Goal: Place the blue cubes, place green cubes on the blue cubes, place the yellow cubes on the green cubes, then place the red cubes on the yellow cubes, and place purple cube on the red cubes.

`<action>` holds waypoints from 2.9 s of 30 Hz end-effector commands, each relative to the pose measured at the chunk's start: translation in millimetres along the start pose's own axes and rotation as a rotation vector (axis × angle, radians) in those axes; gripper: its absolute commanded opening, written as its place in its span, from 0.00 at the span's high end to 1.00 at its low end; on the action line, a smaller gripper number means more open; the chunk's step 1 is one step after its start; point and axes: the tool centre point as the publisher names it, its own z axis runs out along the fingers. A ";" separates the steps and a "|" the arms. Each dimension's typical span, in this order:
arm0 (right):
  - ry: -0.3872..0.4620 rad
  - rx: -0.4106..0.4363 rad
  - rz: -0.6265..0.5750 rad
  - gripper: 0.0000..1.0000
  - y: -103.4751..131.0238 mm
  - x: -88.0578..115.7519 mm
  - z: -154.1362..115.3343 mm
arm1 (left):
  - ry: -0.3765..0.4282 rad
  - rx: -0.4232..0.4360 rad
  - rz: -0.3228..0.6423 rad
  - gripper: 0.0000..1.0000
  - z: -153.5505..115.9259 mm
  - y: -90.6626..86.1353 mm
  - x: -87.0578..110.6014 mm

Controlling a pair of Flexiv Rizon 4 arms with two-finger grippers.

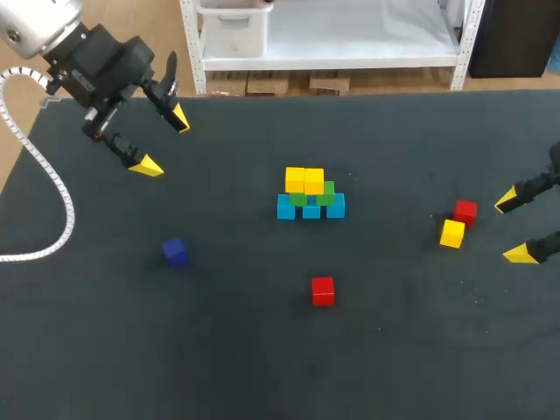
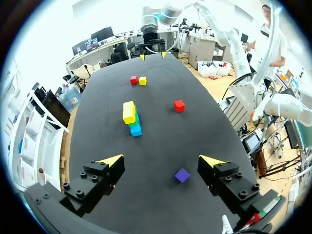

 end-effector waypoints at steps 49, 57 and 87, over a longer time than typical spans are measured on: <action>0.189 -0.791 -1.353 0.00 -88.4 -6.1 72.6 | 0.001 0.005 0.002 0.00 -0.6 1.9 0.4; 0.210 -0.672 -1.286 0.00 -82.9 -0.7 92.0 | 0.001 0.005 0.002 0.00 -0.6 1.9 0.4; 0.260 -0.669 -1.204 0.67 -83.3 20.0 95.7 | 0.001 0.005 0.002 0.00 -0.6 1.9 0.4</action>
